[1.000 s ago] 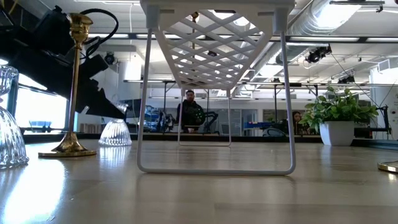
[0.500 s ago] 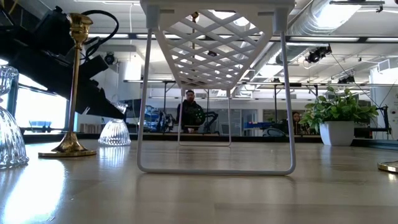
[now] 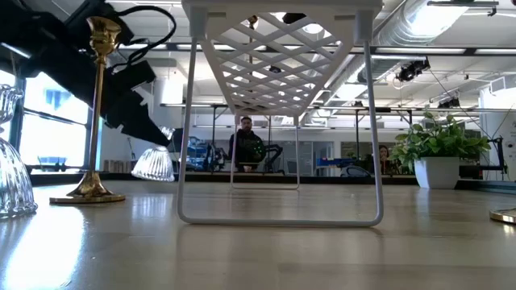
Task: Pick & Place candle stick holders
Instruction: Put the top transparent candle holder on the shelf
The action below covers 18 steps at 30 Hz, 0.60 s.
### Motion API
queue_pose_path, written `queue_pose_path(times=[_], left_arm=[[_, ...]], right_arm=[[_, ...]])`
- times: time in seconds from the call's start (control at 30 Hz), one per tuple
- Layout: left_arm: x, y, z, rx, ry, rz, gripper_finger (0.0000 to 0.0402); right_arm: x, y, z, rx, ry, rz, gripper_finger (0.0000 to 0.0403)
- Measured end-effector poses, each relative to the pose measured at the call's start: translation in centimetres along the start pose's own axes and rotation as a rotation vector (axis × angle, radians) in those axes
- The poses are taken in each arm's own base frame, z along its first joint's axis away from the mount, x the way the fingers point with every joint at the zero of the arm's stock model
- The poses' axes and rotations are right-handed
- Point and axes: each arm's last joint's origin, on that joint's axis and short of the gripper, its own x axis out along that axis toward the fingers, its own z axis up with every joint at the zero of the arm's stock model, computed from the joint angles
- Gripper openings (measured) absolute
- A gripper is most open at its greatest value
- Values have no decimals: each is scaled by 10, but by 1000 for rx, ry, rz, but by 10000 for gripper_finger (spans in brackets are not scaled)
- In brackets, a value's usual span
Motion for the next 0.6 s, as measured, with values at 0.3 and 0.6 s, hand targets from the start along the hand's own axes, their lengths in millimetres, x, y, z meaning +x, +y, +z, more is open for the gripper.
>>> queue_pose_path(times=[0.3,0.6], left_arm=[[-9,3,18,-5,102,48,130],[-30,9,32,-26,53,21,130]], right_arm=[[-3,18,-2,-61,2,71,299],[-5,27,-2,-84,1,95,299]])
